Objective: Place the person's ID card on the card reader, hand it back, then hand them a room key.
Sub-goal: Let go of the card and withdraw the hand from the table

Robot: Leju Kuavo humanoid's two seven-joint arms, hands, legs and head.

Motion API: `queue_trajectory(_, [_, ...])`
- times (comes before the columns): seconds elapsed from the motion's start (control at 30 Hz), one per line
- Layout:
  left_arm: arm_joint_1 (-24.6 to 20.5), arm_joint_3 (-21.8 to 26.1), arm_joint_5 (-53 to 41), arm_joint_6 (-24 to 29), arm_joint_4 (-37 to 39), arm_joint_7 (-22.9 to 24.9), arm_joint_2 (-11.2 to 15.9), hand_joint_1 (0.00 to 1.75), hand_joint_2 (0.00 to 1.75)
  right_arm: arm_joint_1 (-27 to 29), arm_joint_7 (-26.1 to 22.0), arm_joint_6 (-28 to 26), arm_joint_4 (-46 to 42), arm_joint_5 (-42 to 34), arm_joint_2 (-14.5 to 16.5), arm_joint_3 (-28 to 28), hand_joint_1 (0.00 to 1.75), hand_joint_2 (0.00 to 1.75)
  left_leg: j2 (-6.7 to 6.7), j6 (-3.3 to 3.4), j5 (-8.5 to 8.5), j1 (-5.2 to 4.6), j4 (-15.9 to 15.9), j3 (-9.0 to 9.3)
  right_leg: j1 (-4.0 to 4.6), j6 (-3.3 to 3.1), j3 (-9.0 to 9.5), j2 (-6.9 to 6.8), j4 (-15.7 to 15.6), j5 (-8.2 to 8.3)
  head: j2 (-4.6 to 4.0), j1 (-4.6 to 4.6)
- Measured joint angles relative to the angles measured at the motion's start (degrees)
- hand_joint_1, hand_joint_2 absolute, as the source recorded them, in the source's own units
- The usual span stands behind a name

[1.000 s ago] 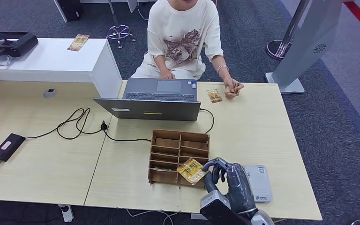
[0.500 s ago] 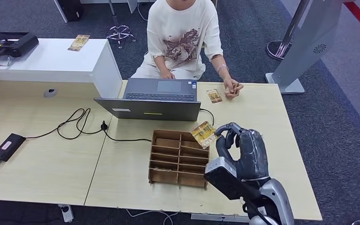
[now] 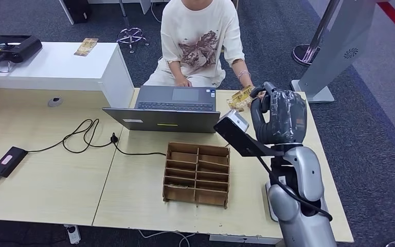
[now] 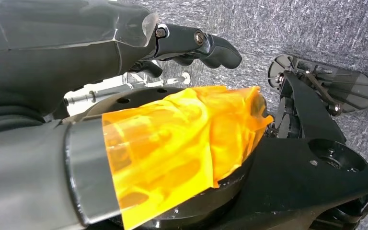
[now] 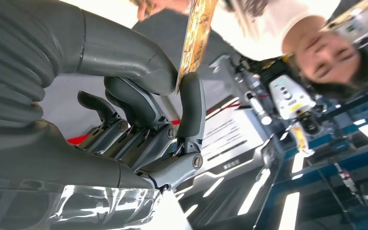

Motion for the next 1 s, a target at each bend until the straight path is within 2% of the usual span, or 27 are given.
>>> queue_trajectory(0.33, [0.0,-1.5,-1.8,-0.7,0.0,0.3,0.9,0.0,0.0,-14.3,3.5,3.5,16.7,0.9,0.7,-6.0,1.75,1.75,-0.02,0.0,0.05,0.0,0.0,-0.01,0.0,0.01,-0.01,-0.02,0.0,0.04,-0.01,-0.01])
queue_trajectory(0.53, [-0.1,-2.4,-2.5,-1.0,0.0,0.3,1.5,0.0,0.0,-22.8,5.0,3.5,30.5,0.0,0.9,-12.1,1.75,1.75,-0.05,0.01,0.08,-0.01,0.0,-0.05,-0.02,0.01,-0.06,-0.03,0.0,0.09,0.01,-0.03])
queue_trajectory(0.67, [-0.2,-2.9,-3.1,-1.1,0.0,0.5,2.0,0.0,0.0,-29.2,6.7,2.4,42.4,2.1,0.8,-17.9,1.75,1.75,-0.08,0.03,0.11,-0.01,0.0,-0.05,-0.02,0.02,-0.06,-0.07,0.0,0.11,-0.01,-0.01])
queue_trajectory(0.8, [-0.2,-3.2,-3.4,-1.2,0.0,0.6,2.2,0.0,0.0,-32.5,7.8,1.3,51.2,5.3,0.3,-22.3,1.75,1.75,-0.06,0.02,0.11,-0.02,0.1,-0.05,-0.02,0.03,-0.08,-0.05,0.0,0.11,0.01,-0.04])
queue_trajectory(0.93, [-0.2,-3.3,-3.5,-1.2,0.0,0.7,2.3,0.0,0.0,-33.1,8.0,1.1,53.3,5.7,0.2,-23.5,1.75,1.75,-0.06,0.02,0.11,-0.02,0.1,-0.06,-0.02,0.03,-0.08,-0.05,0.0,0.11,0.01,-0.03])
queue_trajectory(1.0, [-0.2,-3.4,-3.5,-1.2,0.0,0.7,2.4,0.0,0.0,-33.9,7.7,1.1,57.1,6.2,0.0,-25.9,1.75,1.75,-0.06,0.02,0.11,-0.01,0.1,-0.06,-0.02,0.03,-0.09,-0.05,0.0,0.11,0.0,-0.02])
